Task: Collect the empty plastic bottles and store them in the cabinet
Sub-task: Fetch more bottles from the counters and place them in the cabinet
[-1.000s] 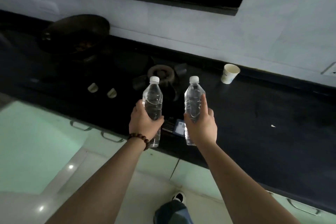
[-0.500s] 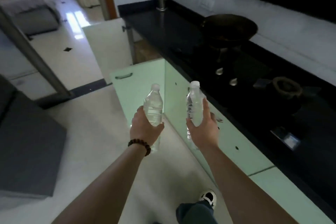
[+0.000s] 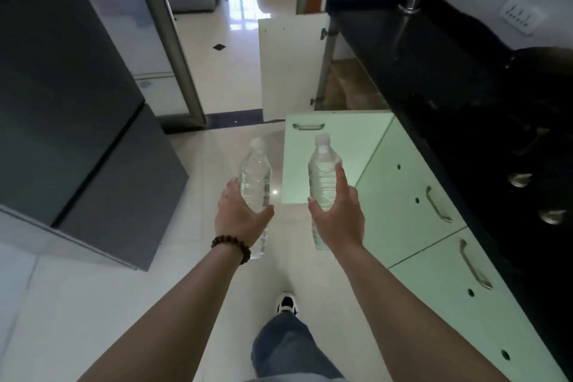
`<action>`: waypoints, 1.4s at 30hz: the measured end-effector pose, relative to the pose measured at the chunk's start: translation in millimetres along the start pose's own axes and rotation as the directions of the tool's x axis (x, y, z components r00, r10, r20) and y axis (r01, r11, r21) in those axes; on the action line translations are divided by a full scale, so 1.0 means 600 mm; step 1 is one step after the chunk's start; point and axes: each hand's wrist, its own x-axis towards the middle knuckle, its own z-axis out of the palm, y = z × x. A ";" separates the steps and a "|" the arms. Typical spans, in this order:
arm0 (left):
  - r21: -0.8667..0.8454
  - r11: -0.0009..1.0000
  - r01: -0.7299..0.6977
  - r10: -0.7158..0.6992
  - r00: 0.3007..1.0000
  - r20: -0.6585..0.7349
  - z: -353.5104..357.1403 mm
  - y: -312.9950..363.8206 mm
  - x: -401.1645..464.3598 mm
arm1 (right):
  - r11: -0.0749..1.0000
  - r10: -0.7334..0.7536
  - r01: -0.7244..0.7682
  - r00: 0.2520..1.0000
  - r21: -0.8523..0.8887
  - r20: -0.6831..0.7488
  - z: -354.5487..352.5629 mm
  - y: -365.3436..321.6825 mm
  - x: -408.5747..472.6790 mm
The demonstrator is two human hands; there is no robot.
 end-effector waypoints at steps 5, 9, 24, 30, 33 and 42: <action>-0.002 0.999 0.050 -0.050 0.998 -0.030 -0.008 0.008 0.132 | 0.998 -0.061 0.062 0.997 -0.005 0.054 0.071 -0.042 0.126; 0.023 0.997 0.073 -0.071 0.996 -0.055 -0.012 0.013 0.223 | 0.995 -0.095 0.094 0.993 0.015 0.074 0.113 -0.080 0.210; 0.039 0.994 0.101 -0.103 0.994 0.048 0.002 -0.029 0.591 | 0.999 -0.040 0.038 0.994 0.025 0.103 0.312 -0.218 0.479; 0.089 0.996 -0.011 -0.007 0.980 0.201 -0.015 -0.048 0.818 | 0.981 0.173 -0.175 0.985 0.081 0.027 0.420 -0.299 0.603; 0.116 0.988 -0.097 0.057 0.950 0.306 -0.024 -0.041 0.919 | 0.955 0.288 -0.285 0.957 0.085 -0.029 0.455 -0.327 0.648; 0.079 0.945 -0.317 0.223 0.804 0.552 0.081 0.038 1.078 | 0.852 0.519 -0.520 0.818 0.067 -0.248 0.453 -0.311 0.748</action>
